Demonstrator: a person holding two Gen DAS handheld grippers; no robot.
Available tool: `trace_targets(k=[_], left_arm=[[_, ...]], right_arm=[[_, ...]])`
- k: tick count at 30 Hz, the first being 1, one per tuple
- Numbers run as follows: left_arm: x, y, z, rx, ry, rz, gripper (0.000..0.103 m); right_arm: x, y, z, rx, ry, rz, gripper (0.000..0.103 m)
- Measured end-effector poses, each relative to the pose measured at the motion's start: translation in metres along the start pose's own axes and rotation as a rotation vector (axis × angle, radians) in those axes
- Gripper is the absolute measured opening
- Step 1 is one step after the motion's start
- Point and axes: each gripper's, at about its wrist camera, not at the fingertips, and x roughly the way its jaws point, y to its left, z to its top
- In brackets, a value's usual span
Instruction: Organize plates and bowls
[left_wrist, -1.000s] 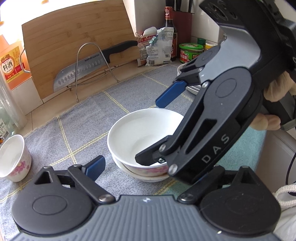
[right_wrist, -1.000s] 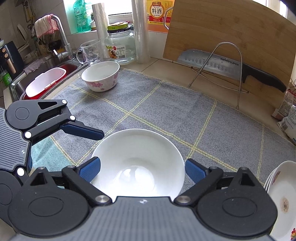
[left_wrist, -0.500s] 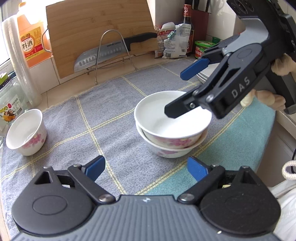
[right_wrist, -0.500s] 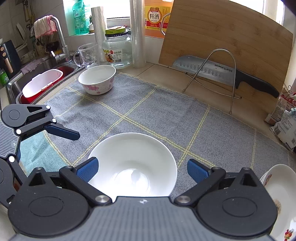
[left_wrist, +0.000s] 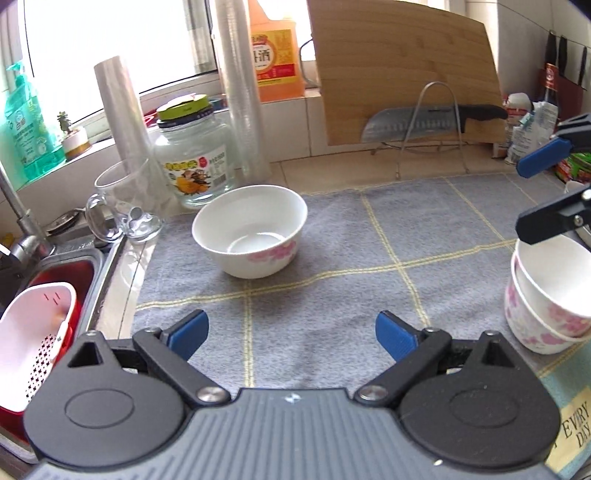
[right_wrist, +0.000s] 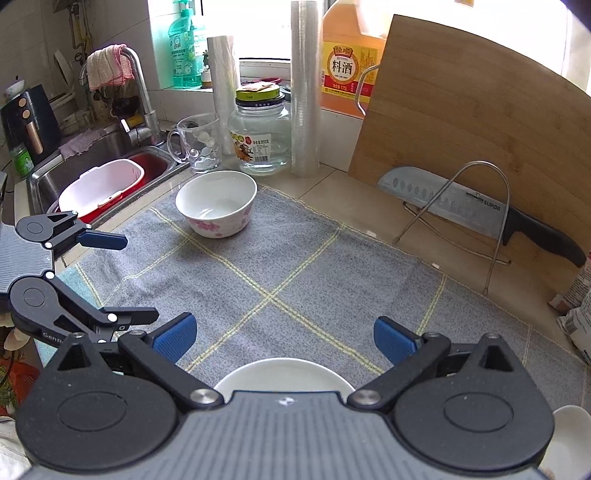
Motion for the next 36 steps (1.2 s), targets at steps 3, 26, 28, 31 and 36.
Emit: trace_targets(k=[3,26,28,31,36], left_arm=[[0.011,0.02,0.005,-0.053,-0.01,0.026,0.097],[0.081,0.039,0.024,-0.003,-0.047,-0.03,0.097],[0.083,0.039,0.024,0.0,-0.05,-0.045,0.097],[0.084,0.038,0.025,0.013,-0.058,-0.052,0.096],[0.085,0.039,0.029,0.022,-0.074,-0.06,0.096]], right_arm=[[0.011,0.01,0.018,-0.028,0.0,0.028,0.103],[0.137,0.031,0.117,-0.049,0.097,0.126,0.103],[0.147,0.032,0.122,-0.059,0.105,0.132,0.103],[0.161,0.033,0.129,-0.07,0.122,0.15,0.103],[0.181,0.033,0.136,-0.087,0.147,0.176,0.101]])
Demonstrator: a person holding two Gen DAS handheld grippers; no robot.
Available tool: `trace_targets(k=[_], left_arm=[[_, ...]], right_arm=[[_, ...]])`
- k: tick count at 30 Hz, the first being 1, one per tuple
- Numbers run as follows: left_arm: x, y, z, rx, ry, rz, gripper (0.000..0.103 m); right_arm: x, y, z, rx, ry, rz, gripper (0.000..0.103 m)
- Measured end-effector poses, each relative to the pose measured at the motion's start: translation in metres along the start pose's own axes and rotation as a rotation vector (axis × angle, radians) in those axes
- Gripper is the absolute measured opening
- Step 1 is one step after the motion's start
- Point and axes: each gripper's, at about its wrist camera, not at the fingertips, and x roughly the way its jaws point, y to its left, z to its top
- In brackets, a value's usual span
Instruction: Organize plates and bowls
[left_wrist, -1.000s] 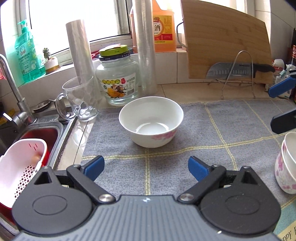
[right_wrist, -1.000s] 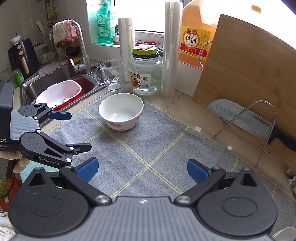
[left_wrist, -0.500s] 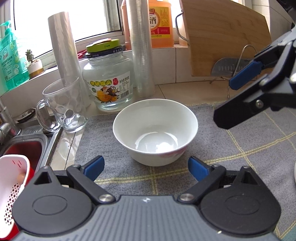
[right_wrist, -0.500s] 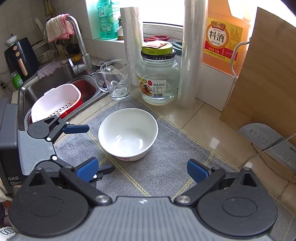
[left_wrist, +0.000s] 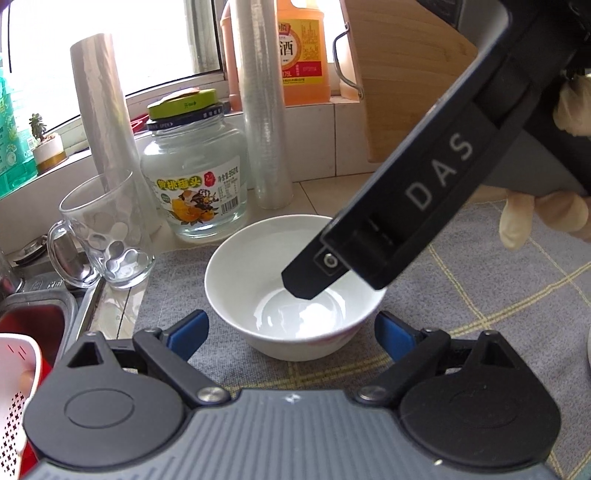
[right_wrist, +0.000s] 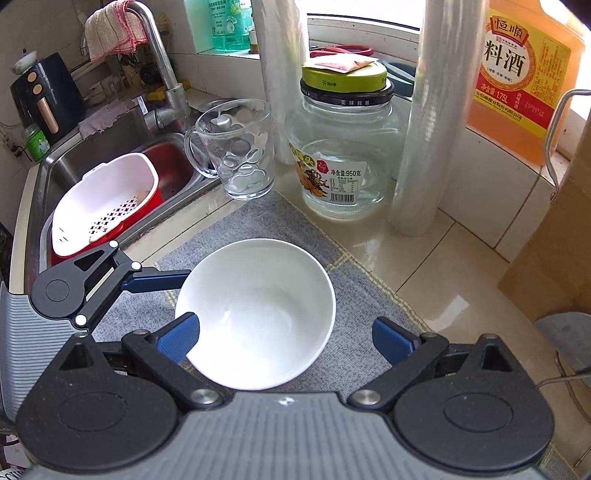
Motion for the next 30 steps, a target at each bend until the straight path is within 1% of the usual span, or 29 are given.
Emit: trace_targets(k=[9,14,16,30], left_arm=[[0.005,0.004,0.002,-0.007,-0.002,-0.018,0.094],[0.005,0.005,0.002,-0.006,-0.005,-0.03,0.091],[0.005,0.004,0.002,-0.002,-0.008,-0.032,0.09],[0.005,0.004,0.005,0.011,-0.003,-0.043,0.09]], right_arm=[[0.021,-0.005,0.01,-0.005,0.026,0.028,0.093],[0.026,-0.003,0.013,-0.01,0.035,0.048,0.085],[0.027,-0.002,0.013,-0.014,0.036,0.055,0.079],[0.025,-0.002,0.012,-0.005,0.034,0.057,0.079]])
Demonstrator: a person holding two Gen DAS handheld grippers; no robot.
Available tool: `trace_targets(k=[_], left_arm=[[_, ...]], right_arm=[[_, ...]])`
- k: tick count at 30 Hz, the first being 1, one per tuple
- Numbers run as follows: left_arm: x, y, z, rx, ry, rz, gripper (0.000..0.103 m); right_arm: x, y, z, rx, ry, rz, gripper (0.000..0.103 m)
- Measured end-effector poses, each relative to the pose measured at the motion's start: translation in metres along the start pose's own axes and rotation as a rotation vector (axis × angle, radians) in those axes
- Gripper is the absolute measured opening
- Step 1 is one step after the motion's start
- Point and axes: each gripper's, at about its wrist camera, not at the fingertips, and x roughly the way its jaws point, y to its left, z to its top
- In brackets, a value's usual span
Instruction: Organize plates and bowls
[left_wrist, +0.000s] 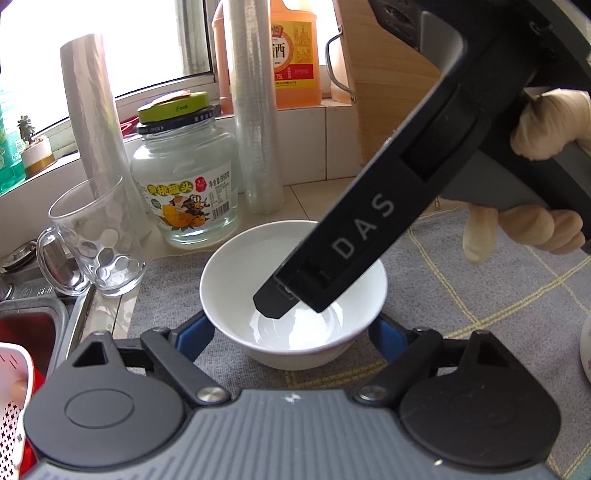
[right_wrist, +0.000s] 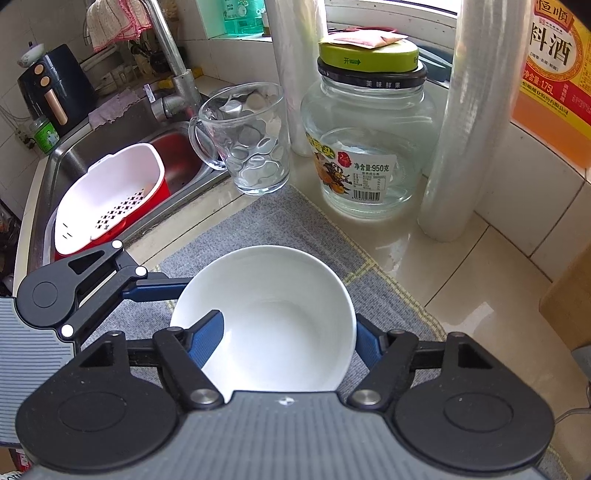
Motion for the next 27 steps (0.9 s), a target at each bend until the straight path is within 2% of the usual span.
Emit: trace_targets(k=[12,27], left_arm=[[-0.026,-0.01,0.009,0.041,0.024,-0.015,0.09],[-0.081,-0.044,0.013,0.098,0.049,-0.06,0.09]], right_arm=[[-0.027,0.009,-0.009,0.013,-0.032,0.016,0.079],[-0.085,0.035,-0.049,0.025,-0.043,0.032,0.079]])
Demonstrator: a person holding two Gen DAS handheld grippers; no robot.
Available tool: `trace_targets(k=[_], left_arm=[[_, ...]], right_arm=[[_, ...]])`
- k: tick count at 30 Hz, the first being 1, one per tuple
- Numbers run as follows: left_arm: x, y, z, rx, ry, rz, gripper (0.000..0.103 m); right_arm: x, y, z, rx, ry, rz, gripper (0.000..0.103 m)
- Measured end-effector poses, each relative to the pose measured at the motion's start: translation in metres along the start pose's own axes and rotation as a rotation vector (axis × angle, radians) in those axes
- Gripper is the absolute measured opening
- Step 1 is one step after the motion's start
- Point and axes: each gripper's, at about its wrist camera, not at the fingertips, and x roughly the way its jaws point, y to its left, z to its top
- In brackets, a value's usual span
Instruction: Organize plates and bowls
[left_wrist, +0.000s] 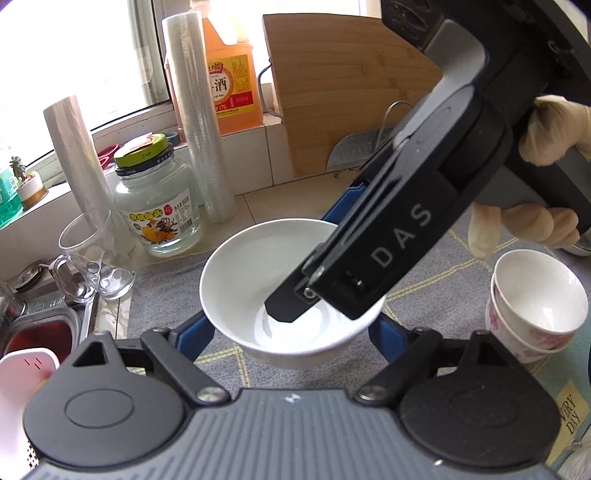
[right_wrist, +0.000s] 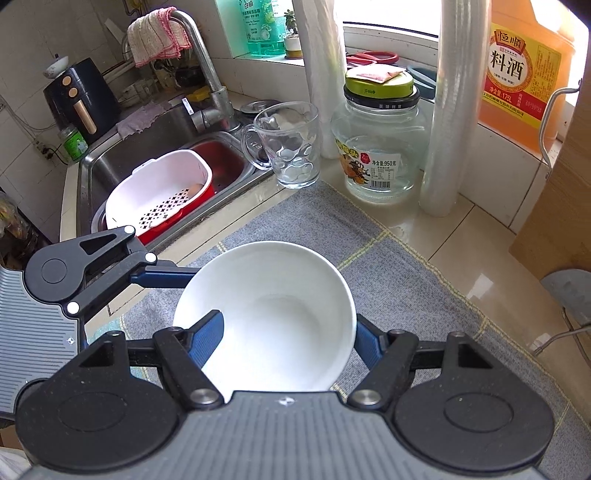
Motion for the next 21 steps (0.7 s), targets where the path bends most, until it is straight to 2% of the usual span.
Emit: trace_targets(k=[11,21], left_arm=[[-0.031,-0.037,0.0,0.046,-0.015,-0.028,0.09],[-0.044,-0.074,0.008,0.095,-0.046,-0.072,0.09]], right_arm=[[-0.046,0.013,-0.035,0.005,-0.021,-0.022,0.079],[-0.089,0.009,-0.07,0.037,-0.057,-0.064,0.079]])
